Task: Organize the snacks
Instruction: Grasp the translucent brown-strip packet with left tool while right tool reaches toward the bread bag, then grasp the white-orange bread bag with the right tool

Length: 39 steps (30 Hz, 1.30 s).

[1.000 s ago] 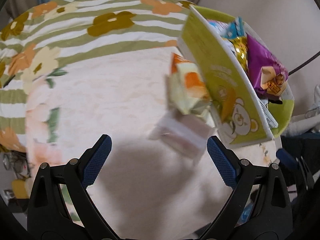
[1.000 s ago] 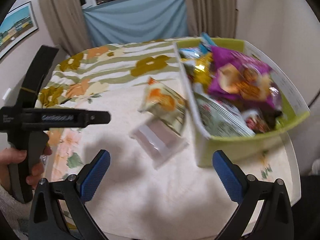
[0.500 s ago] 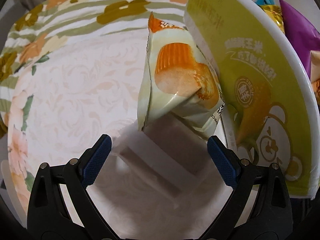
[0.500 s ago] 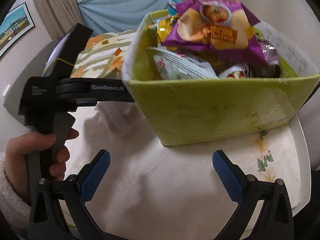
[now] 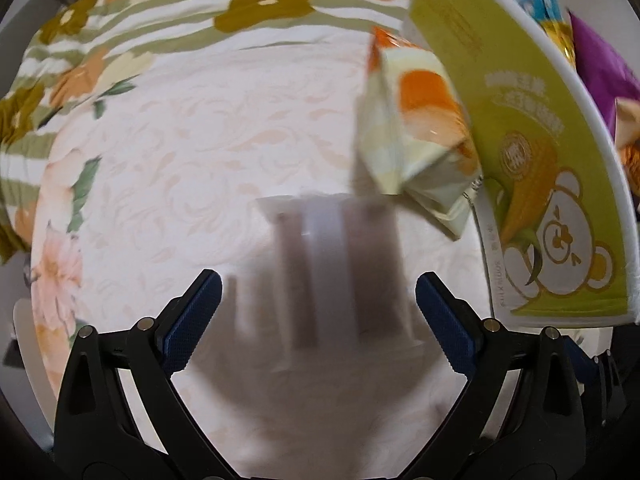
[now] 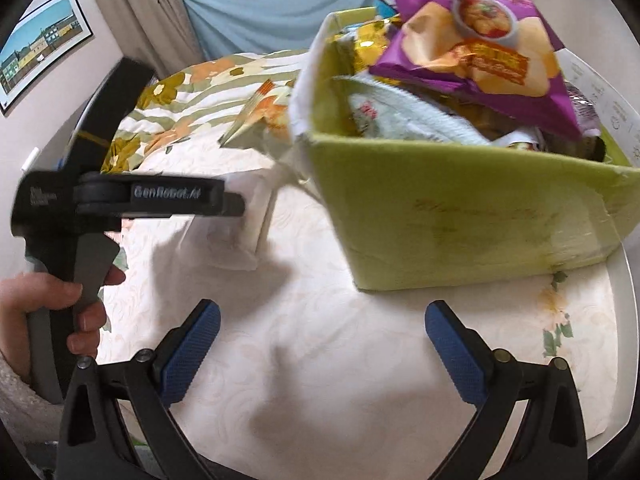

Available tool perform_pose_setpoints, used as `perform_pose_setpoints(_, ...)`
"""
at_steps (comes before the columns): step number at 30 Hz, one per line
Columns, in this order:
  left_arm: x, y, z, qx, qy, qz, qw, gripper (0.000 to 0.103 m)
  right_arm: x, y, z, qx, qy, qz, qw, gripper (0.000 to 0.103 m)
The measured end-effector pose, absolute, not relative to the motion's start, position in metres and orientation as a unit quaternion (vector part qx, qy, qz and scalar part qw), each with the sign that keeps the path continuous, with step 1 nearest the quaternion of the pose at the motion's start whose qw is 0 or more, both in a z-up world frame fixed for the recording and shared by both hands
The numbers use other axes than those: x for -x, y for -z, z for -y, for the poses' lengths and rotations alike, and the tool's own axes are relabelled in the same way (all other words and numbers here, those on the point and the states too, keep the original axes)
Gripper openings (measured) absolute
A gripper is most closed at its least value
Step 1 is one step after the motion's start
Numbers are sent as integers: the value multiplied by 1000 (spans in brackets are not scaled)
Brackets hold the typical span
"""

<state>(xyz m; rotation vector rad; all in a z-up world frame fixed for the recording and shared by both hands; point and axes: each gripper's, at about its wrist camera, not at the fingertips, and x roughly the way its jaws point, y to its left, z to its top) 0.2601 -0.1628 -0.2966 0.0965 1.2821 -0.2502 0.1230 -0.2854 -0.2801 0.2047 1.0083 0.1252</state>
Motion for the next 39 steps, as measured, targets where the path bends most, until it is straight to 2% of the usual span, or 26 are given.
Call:
perform_pose_setpoints(3, -261, 305, 171, -78, 112, -597, 791, 97, -130, 283, 277, -92, -57, -486, 867, 102)
perform_pose_setpoints(6, -264, 310, 160, -63, 123, -603, 786, 92, -130, 283, 268, -90, -53, -488, 867, 102)
perform_pose_setpoints(8, -267, 312, 147, -52, 126, -604, 786, 82, -134, 287, 262, -89, -49, -489, 867, 102)
perform_pose_setpoints(10, -271, 310, 133, -53, 123, -598, 790, 67, -133, 290, 255, -83, -46, -491, 866, 102)
perform_pose_setpoints(11, -274, 308, 125, -57, 119, -596, 792, 66, -134, 292, 248, -79, -46, -491, 866, 102)
perform_pose_setpoints(17, -296, 307, 75, -55, 113, -590, 798, 66, -138, 289, 217, -62, -32, -472, 879, 102)
perform_pose_setpoints(25, -316, 307, 25, -53, 120, -586, 800, 66, -183, 282, 176, -27, 74, -425, 902, 102)
perform_pose_setpoints(32, -326, 310, 28, -75, 152, -576, 800, 66, -231, 282, 166, 55, 166, -369, 913, 102)
perform_pose_setpoints(39, -334, 311, 41, -96, 184, -564, 800, 66, -278, 298, 161, 138, 224, -365, 893, 100)
